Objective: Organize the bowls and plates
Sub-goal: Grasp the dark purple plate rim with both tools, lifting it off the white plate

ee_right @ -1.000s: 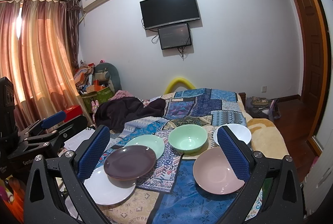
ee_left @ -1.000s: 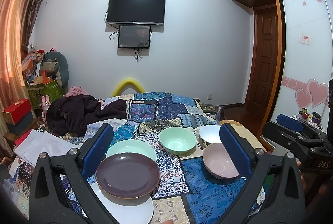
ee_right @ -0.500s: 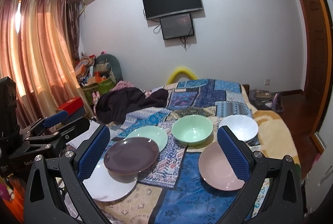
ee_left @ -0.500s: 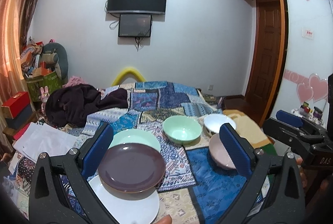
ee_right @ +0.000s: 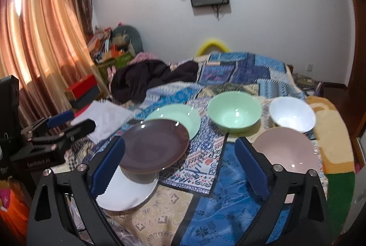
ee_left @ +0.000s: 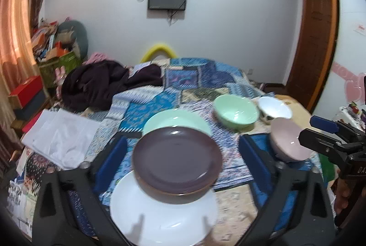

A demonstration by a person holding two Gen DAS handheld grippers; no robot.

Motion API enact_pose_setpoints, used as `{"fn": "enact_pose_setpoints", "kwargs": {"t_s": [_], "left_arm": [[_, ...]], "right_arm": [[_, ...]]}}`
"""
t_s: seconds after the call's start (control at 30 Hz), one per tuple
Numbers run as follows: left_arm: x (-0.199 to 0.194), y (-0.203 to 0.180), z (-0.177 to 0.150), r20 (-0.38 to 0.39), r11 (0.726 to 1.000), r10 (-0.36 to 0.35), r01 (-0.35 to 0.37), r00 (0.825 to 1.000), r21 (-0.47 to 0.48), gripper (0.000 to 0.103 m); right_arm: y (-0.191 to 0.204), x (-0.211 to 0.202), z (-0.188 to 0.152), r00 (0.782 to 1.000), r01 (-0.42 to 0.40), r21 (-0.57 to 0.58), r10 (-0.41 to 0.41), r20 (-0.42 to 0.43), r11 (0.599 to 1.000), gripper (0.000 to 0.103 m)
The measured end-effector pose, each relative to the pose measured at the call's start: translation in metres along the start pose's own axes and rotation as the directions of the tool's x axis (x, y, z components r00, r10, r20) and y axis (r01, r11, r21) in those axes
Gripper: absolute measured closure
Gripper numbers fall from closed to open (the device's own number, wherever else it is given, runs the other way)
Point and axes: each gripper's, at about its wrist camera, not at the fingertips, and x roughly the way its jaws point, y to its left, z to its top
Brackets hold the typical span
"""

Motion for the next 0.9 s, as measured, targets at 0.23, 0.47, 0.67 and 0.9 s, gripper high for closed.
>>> {"fn": "enact_pose_setpoints", "kwargs": {"t_s": [0.23,0.47,0.67,0.9], "left_arm": [[0.035,0.052,-0.017,-0.137,0.998,0.006,-0.015,0.990,-0.067,0.019],[0.072,0.096,-0.037,-0.263,0.989,-0.020,-0.019,0.965,-0.146,0.033],[0.101,0.113,-0.041,-0.329,0.982,-0.050,-0.013,0.943,-0.187,0.046],[0.141,0.121,-0.038,-0.387,0.980,-0.089,0.012,0.918,-0.197,0.058]], "right_arm": [[0.005,0.043,-0.006,0.991,-0.047,-0.012,0.045,-0.129,0.999,0.025],[0.007,0.083,-0.016,0.969,-0.068,-0.001,0.066,-0.239,0.998,0.037],[0.003,0.110,-0.018,0.952,-0.049,0.010,0.050,-0.301,0.999,0.046],[-0.004,0.144,-0.021,0.928,-0.038,0.034,0.048,-0.369,0.999,0.059]]}}
